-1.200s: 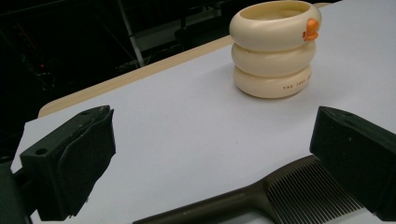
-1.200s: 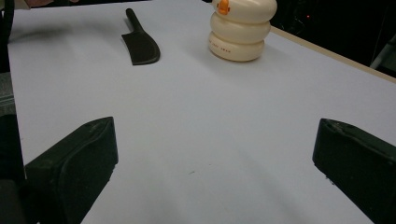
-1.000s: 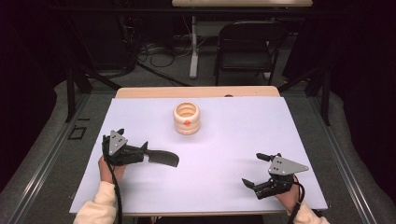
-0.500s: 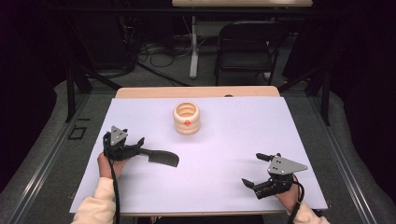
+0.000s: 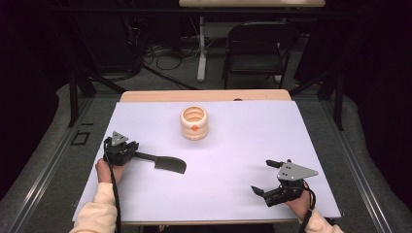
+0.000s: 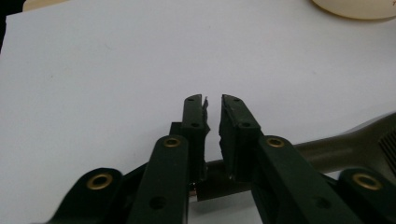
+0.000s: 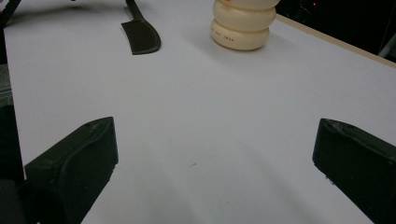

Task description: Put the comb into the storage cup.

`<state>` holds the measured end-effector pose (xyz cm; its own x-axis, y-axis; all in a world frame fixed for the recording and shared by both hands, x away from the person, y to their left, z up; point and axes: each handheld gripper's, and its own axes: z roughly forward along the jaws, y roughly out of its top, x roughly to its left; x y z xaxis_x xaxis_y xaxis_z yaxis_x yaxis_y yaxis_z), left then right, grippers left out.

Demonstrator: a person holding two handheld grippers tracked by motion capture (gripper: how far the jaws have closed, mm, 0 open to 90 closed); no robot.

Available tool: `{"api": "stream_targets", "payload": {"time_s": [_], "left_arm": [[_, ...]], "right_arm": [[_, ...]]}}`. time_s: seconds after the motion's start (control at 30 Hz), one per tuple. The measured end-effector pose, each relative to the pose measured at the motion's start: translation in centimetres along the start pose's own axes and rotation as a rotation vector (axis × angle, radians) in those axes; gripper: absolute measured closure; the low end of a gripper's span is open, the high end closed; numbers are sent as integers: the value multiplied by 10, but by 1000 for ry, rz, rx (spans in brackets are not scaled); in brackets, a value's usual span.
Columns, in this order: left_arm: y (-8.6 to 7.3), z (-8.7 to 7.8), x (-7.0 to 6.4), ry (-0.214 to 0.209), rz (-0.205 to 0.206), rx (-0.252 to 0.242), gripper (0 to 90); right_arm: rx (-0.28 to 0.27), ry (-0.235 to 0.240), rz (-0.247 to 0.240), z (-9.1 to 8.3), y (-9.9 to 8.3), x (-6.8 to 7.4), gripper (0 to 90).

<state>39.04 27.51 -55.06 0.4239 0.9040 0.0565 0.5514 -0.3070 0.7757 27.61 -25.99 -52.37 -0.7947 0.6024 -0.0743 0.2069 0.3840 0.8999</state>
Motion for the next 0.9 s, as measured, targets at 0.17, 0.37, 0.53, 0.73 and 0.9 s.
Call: {"api": "stream_targets", "payload": {"time_s": [0.17, 0.37, 0.53, 0.73, 0.9], "left_arm": [[0, 2, 1, 8, 9, 27, 891], [-1, 6, 2, 15, 24, 67, 897], [-1, 7, 1, 14, 55, 98, 898], [-2, 6, 1, -2, 81, 123, 897], [-4, 3, 0, -15, 90, 152, 897]], "right_arm": [[-1, -3, 1, -1, 0, 1, 0], [2, -4, 0, 0, 0, 0, 0], [0, -4, 0, -1, 0, 1, 0], [-1, -7, -2, -2, 0, 1, 0], [-1, -9, -2, -3, 0, 1, 0]]}}
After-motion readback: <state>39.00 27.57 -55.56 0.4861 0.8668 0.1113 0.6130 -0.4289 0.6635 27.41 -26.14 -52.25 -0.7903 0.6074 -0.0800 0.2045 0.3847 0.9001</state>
